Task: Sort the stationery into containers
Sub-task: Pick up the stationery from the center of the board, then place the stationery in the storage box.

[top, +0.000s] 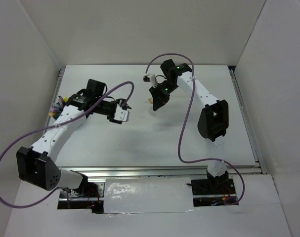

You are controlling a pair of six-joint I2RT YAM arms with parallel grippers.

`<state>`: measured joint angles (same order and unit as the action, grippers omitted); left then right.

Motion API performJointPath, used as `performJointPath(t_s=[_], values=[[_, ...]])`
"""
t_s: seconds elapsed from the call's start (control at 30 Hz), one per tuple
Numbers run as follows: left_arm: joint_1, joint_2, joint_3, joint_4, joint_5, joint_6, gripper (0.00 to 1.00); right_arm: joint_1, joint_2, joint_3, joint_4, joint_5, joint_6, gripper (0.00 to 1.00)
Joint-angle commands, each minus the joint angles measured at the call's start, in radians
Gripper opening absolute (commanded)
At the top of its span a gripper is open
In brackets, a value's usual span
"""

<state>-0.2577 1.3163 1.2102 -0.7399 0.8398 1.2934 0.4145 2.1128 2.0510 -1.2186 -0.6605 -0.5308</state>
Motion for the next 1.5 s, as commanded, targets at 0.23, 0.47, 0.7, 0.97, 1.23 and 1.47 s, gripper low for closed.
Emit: performJointPath(t_s=[0.23,0.47,0.7,0.97,1.23,1.47], values=[[-0.222,0.147,0.111,0.024,-0.024,0.293,0.63,0.087,0.018,-0.063,-0.225,-0.129,-0.064,0.00],[-0.285,0.150,0.031,0.072,-0.087,0.434,0.64,0.095,-0.005,-0.110,-0.225,-0.166,-0.092,0.00],[-0.313,0.164,0.006,0.080,-0.117,0.509,0.67,0.115,-0.011,-0.097,-0.226,-0.182,-0.104,0.00],[-0.327,0.173,-0.009,0.131,-0.116,0.498,0.68,0.133,-0.011,-0.075,-0.226,-0.195,-0.116,0.00],[-0.324,0.196,0.008,0.062,-0.104,0.504,0.65,0.130,-0.004,-0.046,-0.223,-0.215,-0.121,0.00],[-0.316,0.179,-0.028,0.146,-0.093,0.411,0.60,0.132,0.007,-0.012,-0.225,-0.222,-0.120,0.00]])
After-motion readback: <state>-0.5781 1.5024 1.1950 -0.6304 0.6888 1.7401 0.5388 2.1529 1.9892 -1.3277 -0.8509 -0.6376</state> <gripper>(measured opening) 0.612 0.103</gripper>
